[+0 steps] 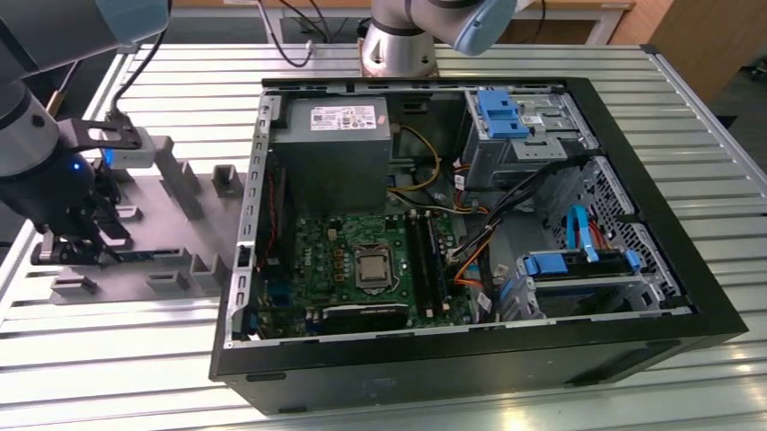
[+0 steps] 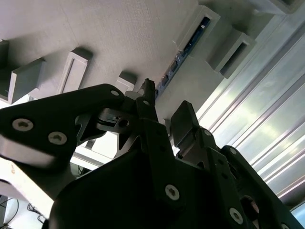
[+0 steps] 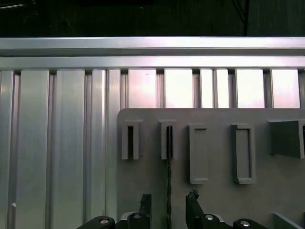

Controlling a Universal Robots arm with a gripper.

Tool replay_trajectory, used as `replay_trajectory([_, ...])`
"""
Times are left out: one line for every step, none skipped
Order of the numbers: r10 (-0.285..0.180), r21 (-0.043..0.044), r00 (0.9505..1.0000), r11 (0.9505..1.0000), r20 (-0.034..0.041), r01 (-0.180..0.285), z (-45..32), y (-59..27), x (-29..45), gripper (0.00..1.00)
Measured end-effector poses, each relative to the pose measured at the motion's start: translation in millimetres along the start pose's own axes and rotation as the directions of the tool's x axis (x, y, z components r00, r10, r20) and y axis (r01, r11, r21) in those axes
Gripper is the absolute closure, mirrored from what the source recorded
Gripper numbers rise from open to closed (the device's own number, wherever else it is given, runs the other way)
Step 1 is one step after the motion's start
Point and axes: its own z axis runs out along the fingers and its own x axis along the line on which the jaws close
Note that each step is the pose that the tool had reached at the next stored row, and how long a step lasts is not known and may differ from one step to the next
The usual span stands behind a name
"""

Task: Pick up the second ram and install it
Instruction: 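Pick up the second ram and move it above second insertion slot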

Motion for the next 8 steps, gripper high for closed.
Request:
replay_trajectory([0.000, 0.0007, 1.0000, 1.0000, 0.0000, 0.000, 1.6, 0.3, 0.3, 0.58])
replay_trajectory([0.000, 0.0013, 1.0000, 1.0000, 0.0002, 0.000, 2.9, 0.6, 0.5, 0.58])
replay_trajectory([0.000, 0.0021, 1.0000, 1.0000, 0.0003, 0.000, 4.1, 1.0, 0.6, 0.60])
replay_trajectory([0.000, 0.0028, 1.0000, 1.0000, 0.0003, 0.000, 5.1, 1.3, 0.7, 0.60])
replay_trajectory([0.000, 0.0033, 1.0000, 1.0000, 0.0003, 0.000, 5.9, 1.6, 0.7, 0.67])
replay_trajectory([0.000, 0.0034, 1.0000, 1.0000, 0.0003, 0.000, 6.7, 1.8, 0.8, 0.67])
replay_trajectory([0.000, 0.0034, 1.0000, 1.0000, 0.0002, 0.000, 7.3, 2.3, 0.8, 0.67])
replay_trajectory([0.000, 0.0036, 1.0000, 1.0000, 0.0003, 0.000, 8.0, 2.6, 0.8, 0.67])
